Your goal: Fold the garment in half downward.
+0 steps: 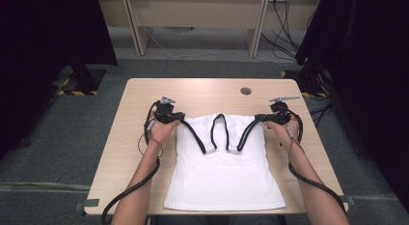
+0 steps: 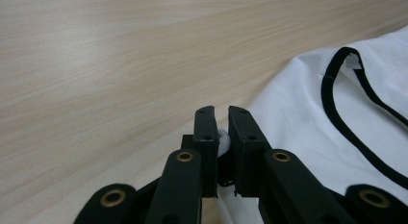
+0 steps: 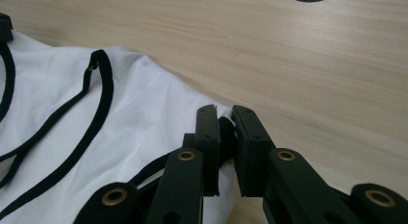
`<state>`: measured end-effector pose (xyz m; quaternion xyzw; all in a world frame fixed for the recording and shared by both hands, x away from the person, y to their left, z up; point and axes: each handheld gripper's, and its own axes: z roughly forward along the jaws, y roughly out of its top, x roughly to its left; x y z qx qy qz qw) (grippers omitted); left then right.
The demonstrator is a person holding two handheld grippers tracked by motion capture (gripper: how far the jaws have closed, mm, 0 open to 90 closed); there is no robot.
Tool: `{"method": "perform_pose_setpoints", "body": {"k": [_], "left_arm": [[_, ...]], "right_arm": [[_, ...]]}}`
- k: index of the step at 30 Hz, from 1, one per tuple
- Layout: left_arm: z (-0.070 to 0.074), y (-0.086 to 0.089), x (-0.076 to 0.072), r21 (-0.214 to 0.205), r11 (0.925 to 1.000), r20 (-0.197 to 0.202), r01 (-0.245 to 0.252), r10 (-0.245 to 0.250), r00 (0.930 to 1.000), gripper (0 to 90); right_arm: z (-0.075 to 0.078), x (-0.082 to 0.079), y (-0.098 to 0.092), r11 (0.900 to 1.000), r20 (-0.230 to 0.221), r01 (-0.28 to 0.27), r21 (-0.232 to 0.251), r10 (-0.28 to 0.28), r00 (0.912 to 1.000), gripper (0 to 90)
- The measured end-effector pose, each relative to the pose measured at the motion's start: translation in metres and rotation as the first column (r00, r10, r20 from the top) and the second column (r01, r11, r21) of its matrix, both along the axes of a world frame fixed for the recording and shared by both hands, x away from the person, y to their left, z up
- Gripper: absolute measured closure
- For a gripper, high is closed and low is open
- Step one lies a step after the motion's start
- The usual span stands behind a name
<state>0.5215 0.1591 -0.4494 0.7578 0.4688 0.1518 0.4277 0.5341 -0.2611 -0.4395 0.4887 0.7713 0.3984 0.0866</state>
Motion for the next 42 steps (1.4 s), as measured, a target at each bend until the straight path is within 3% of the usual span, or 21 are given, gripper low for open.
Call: {"method": "perform_pose_setpoints", "body": {"k": [14, 42], "left_arm": [[0.015, 0.002, 0.002, -0.047, 0.9987, 0.047, -0.021, 0.023, 0.9986, 82.5], [0.043, -0.006, 0.005, -0.074, 0.9969, 0.135, -0.028, 0.038, 0.9901, 82.4]], "right_arm": [[0.013, 0.002, -0.006, 0.9975, 0.026, 0.012, 0.069, -0.014, 0.9996, 82.0], [0.045, 0.003, -0.003, 0.9962, 0.127, 0.014, 0.086, -0.025, 0.9916, 82.0]]}}
